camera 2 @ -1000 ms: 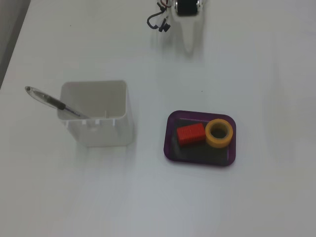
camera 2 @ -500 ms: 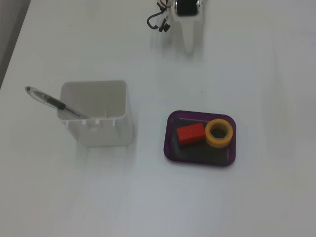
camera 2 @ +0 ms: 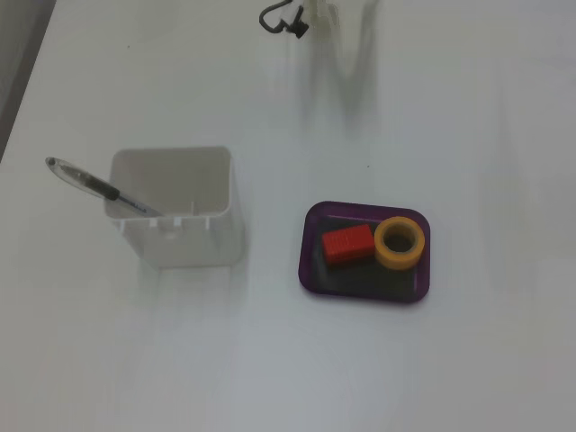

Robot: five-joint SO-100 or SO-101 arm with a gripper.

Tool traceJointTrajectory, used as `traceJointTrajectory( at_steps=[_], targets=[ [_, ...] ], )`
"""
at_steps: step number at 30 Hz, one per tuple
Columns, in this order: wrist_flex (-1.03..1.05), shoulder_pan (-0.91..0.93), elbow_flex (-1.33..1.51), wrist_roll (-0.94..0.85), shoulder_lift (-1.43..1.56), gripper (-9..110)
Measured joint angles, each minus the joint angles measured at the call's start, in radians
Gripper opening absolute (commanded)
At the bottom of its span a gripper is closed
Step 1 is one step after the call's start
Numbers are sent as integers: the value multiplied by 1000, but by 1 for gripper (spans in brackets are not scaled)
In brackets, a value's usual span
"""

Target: Remove the cube from the box.

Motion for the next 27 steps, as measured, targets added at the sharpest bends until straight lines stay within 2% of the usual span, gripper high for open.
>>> traceJointTrajectory(
  at_steps=[13, 19, 27],
  targets=[
    [11, 9, -578, 0, -871, 15],
    [23, 11, -811, -3, -1163, 15],
    [23, 12, -1106, -106, -1514, 16]
  ],
)
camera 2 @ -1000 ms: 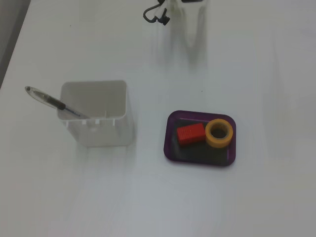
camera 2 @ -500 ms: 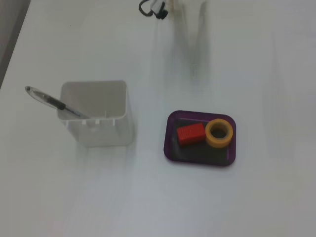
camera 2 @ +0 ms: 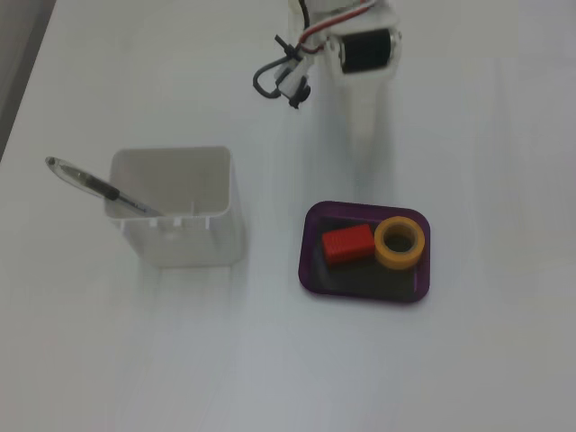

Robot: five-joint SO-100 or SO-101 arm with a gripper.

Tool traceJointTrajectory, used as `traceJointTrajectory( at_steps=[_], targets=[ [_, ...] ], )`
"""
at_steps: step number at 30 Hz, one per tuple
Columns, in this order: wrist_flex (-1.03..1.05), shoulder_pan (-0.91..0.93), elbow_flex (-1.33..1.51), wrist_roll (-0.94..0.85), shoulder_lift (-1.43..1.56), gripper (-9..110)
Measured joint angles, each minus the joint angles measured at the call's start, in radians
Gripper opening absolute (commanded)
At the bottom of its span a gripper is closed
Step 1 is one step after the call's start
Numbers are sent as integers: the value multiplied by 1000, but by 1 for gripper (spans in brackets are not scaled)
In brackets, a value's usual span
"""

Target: Remove the cube from the box.

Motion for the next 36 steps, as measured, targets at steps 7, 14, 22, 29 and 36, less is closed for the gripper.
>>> traceJointTrajectory(
  at_steps=[7, 14, 22, 29, 36],
  targets=[
    [2, 78, -272, -3, -330, 16],
    [31, 75, -457, -3, -543, 16],
    [75, 66, -555, -3, -603, 22],
    [95, 69, -560, 23, -603, 22],
    [97, 26, -560, 37, -603, 22]
  ],
)
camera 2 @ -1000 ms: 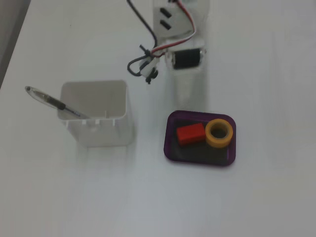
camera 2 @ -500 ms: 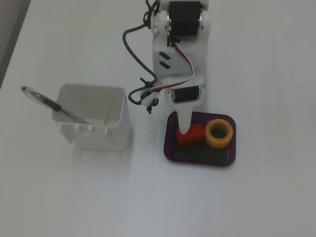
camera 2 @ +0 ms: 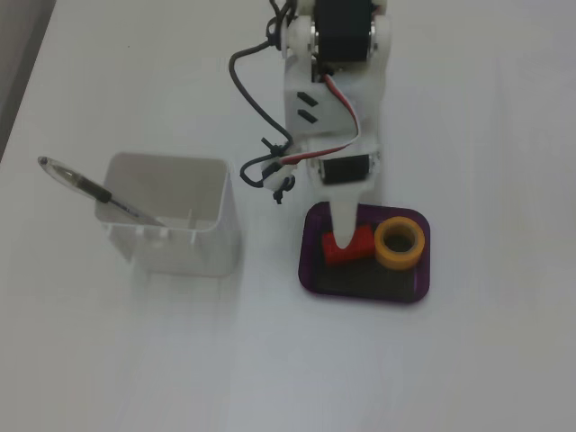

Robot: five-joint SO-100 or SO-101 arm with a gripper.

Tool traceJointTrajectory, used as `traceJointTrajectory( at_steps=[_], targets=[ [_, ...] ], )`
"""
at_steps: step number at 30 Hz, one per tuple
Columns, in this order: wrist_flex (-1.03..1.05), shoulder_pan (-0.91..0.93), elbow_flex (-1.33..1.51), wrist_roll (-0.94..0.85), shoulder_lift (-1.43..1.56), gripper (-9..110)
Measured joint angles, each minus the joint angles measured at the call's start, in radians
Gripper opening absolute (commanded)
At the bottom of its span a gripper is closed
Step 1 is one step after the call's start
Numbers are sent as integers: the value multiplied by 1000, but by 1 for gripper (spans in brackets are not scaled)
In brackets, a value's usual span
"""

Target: Remove the cube from the box.

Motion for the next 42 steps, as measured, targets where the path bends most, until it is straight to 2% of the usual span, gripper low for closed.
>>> traceJointTrajectory(
  at_steps=[30, 42],
  targets=[
    [-63, -15, 0, 0, 0, 22],
    [-67, -15, -6, 0, -150, 22]
  ],
)
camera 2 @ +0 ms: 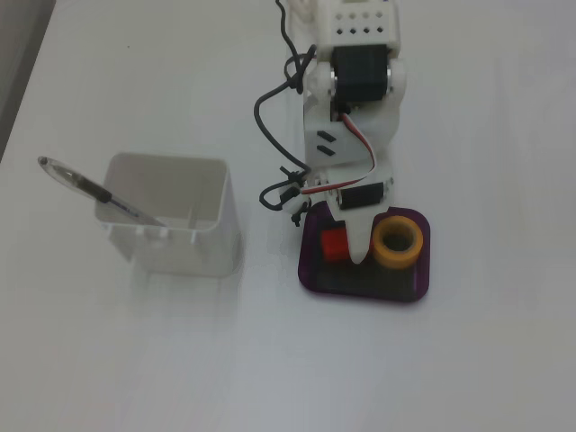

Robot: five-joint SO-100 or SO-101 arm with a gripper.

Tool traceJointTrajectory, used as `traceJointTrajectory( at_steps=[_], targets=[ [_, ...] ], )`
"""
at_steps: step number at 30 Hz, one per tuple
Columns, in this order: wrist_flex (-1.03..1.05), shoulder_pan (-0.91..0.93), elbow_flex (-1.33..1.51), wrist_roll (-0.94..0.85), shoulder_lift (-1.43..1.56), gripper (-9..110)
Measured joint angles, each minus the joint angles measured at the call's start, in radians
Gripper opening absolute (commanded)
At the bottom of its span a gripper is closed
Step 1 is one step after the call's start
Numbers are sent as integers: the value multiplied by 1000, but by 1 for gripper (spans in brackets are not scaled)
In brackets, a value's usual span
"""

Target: Remove the cube from the box.

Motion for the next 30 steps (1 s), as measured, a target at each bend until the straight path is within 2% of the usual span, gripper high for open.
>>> traceJointTrajectory(
  at_steps=[2, 7, 14, 25, 30],
  targets=[
    [0, 0, 0, 0, 0, 18],
    [0, -2, -11, 0, -6, -1],
    [32, -8, -95, 0, -12, -1],
    [483, -15, -614, 49, 155, -1],
    [520, -23, -568, 126, 296, -1]
  ],
)
